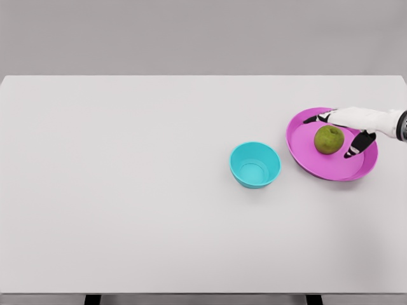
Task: Put the apple from the pink plate into the blue bowl with your right arm
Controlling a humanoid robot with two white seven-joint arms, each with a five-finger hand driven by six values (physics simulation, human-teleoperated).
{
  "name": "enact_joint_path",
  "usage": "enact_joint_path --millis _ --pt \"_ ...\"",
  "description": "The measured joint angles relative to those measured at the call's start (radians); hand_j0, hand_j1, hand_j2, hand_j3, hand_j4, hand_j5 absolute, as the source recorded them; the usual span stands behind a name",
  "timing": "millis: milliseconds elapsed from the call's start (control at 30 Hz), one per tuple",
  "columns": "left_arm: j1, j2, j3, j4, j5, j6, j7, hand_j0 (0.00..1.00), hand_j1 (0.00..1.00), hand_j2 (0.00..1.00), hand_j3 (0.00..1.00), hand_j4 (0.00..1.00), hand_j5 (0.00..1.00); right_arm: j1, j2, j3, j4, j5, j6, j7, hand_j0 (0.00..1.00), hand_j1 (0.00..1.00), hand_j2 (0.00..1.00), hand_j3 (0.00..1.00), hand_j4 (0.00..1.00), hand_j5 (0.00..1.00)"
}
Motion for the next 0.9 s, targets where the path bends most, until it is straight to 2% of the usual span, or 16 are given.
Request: enact_joint_path --millis 100,167,233,300,433,533,567,633,900 --pt "0.0 0.0 0.0 0.0 0.0 0.0 0.0 1.0 1.0 1.0 1.0 1.0 1.0 -0.014 0.019 0.0 0.029 0.012 -0.003 0.0 1.0 1.0 1.0 1.0 1.0 1.0" --pt "0.0 0.0 0.0 0.0 0.0 0.0 0.0 1.0 1.0 1.0 1.0 1.0 1.0 -0.014 0.027 0.0 0.043 0.018 -0.005 0.0 0.84 0.84 0.84 0.84 0.84 0.84" --pt "0.0 0.0 0.0 0.0 0.0 0.0 0.0 1.0 1.0 1.0 1.0 1.0 1.0 -0.012 0.032 0.0 0.052 0.021 -0.012 0.0 0.82 0.82 0.82 0.82 0.82 0.82" --pt "0.0 0.0 0.0 0.0 0.0 0.0 0.0 1.0 1.0 1.0 1.0 1.0 1.0 -0.012 0.035 0.0 0.059 0.022 -0.016 0.0 0.75 0.75 0.75 0.75 0.75 0.75" --pt "0.0 0.0 0.0 0.0 0.0 0.0 0.0 1.0 1.0 1.0 1.0 1.0 1.0 -0.011 0.039 0.005 0.068 0.023 -0.022 0.0 0.66 0.66 0.66 0.66 0.66 0.66" --pt "0.0 0.0 0.0 0.0 0.0 0.0 0.0 1.0 1.0 1.0 1.0 1.0 1.0 -0.011 0.041 0.006 0.076 0.022 -0.031 0.0 0.54 0.54 0.54 0.54 0.54 0.54" --pt "0.0 0.0 0.0 0.0 0.0 0.0 0.0 1.0 1.0 1.0 1.0 1.0 1.0 -0.011 0.042 0.006 0.081 0.022 -0.036 0.0 0.53 0.53 0.53 0.53 0.53 0.53" --pt "0.0 0.0 0.0 0.0 0.0 0.0 0.0 1.0 1.0 1.0 1.0 1.0 1.0 -0.011 0.045 0.006 0.087 0.022 -0.044 0.0 0.43 0.43 0.43 0.43 0.43 0.43" --pt "0.0 0.0 0.0 0.0 0.0 0.0 0.0 1.0 1.0 1.0 1.0 1.0 1.0 -0.017 0.048 -0.004 0.088 0.02 -0.084 0.0 0.39 0.39 0.39 0.39 0.39 0.39"
